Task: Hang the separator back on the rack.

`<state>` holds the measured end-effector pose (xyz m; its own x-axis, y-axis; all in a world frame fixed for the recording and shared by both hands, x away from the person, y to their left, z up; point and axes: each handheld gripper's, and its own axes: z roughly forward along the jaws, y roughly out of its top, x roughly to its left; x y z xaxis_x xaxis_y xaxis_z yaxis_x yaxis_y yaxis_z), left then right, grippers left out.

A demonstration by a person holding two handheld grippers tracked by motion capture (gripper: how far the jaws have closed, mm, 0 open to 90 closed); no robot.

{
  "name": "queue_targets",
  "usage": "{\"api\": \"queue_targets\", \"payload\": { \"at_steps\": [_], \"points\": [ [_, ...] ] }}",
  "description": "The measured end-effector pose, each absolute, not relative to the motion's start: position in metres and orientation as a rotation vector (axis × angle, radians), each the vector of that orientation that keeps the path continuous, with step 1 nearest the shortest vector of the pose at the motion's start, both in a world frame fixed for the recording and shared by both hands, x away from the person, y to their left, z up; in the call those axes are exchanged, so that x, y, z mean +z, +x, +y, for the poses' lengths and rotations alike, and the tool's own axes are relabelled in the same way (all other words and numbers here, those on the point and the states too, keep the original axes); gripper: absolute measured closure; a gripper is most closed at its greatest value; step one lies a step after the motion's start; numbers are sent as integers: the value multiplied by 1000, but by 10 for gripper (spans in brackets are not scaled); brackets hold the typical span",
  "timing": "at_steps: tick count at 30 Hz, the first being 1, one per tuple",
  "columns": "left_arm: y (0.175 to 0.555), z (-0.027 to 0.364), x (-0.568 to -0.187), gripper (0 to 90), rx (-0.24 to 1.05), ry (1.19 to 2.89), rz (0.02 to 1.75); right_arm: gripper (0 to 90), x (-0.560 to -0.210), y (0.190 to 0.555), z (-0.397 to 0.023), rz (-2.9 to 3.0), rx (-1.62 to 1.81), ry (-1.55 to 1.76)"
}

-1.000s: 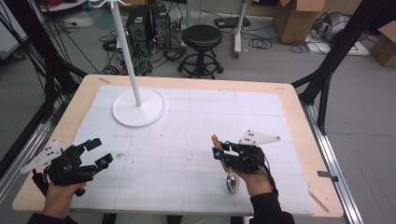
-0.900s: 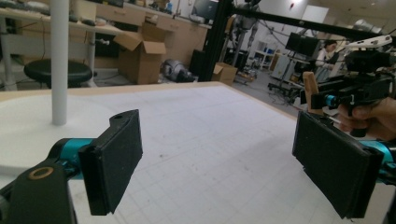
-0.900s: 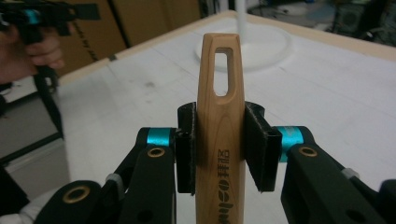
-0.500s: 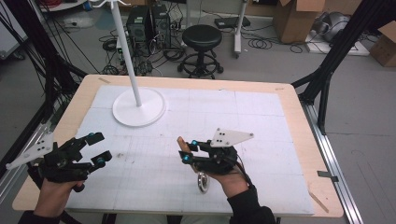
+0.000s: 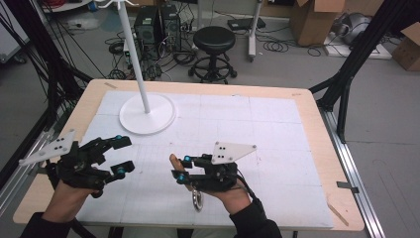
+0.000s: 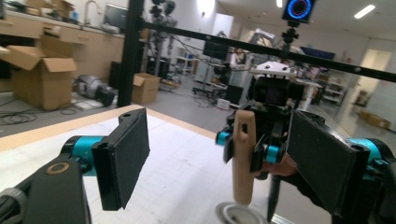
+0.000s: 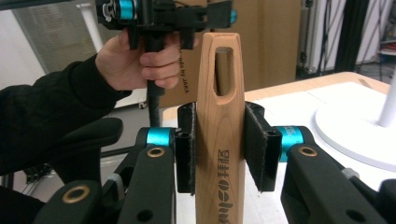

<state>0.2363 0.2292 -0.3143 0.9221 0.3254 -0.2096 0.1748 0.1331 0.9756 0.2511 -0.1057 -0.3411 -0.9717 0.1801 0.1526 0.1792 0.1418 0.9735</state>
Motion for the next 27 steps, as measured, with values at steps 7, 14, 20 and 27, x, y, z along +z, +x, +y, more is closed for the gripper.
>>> {"api": "queue_targets", "payload": {
  "at_steps": [7,14,20,27],
  "points": [
    [237,203,-307,281,42,1476,341,676,-340,246,-100,2360,2097,306],
    [239,187,-305,359,-37,1488,276,676,-340,244,-97,2369,2126,252],
    [241,176,-306,428,-93,1508,240,676,-339,243,-96,2361,2162,227],
    [244,172,-308,507,-113,1508,232,676,-338,242,-95,2357,2171,205]
  ]
}}
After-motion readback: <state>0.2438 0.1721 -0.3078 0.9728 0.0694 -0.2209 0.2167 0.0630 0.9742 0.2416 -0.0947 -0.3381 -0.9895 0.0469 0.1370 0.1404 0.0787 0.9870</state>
